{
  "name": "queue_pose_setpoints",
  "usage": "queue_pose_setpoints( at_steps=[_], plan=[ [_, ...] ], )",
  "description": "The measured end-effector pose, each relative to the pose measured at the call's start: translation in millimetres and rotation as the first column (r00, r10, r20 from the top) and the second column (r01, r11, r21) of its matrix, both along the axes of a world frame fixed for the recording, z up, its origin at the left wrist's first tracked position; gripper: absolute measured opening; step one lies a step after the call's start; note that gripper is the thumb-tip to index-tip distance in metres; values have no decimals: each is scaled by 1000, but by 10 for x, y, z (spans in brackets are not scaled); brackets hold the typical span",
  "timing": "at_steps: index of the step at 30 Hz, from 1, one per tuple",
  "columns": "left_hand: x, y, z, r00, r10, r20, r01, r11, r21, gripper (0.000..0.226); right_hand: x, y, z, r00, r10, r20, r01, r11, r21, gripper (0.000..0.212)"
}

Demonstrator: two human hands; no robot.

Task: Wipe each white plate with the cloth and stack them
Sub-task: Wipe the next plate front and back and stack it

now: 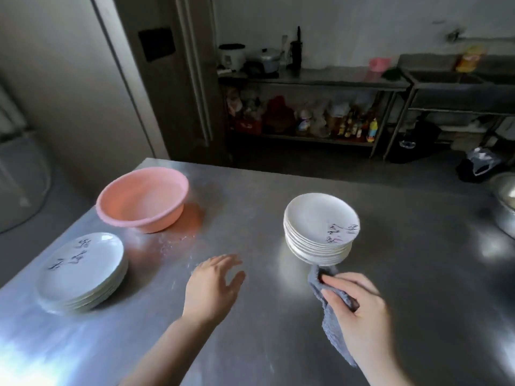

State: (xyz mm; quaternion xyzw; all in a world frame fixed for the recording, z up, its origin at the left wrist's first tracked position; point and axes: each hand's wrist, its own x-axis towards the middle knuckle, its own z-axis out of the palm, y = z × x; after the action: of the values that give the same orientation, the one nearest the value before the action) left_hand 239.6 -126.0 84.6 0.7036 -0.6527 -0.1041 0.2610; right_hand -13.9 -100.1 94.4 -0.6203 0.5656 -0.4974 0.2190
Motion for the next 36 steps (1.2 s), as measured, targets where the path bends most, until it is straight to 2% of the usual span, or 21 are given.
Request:
queue_pose_setpoints(
  at_steps=[5,9,14,18,25,29,32,36],
  plan=[
    [732,768,-87,957,289,-4,-288,956,50,23,773,-1,-90,965,234,-119,-232,972,33,31],
    [1323,1174,-76,883,470,-11,-469,883,22,22,1407,118,-72,922,367,-122,-365,930,36,29],
    [2118,1321,-178,792,606,-72,-607,794,8,22,2118,135,-101,897,424,-125,-421,905,54,26],
    [2857,1193,-328,785,618,-31,-617,786,41,23,2845,135,-150,896,412,-163,-407,911,68,24],
    [3832,767,-573,845,534,19,-529,830,178,34,3905,162,-179,924,358,-136,-347,932,99,25],
    [4010,668,-644,834,550,-50,-530,822,209,23,4015,219,-159,933,316,-172,-299,947,116,26],
    [4041,597,-673,815,570,-109,-541,814,213,26,4043,191,-158,937,290,-196,-270,955,124,25],
    [4006,549,-664,752,625,-211,-576,778,251,20,4125,158,-158,937,281,-207,-260,958,120,24]
  ],
)
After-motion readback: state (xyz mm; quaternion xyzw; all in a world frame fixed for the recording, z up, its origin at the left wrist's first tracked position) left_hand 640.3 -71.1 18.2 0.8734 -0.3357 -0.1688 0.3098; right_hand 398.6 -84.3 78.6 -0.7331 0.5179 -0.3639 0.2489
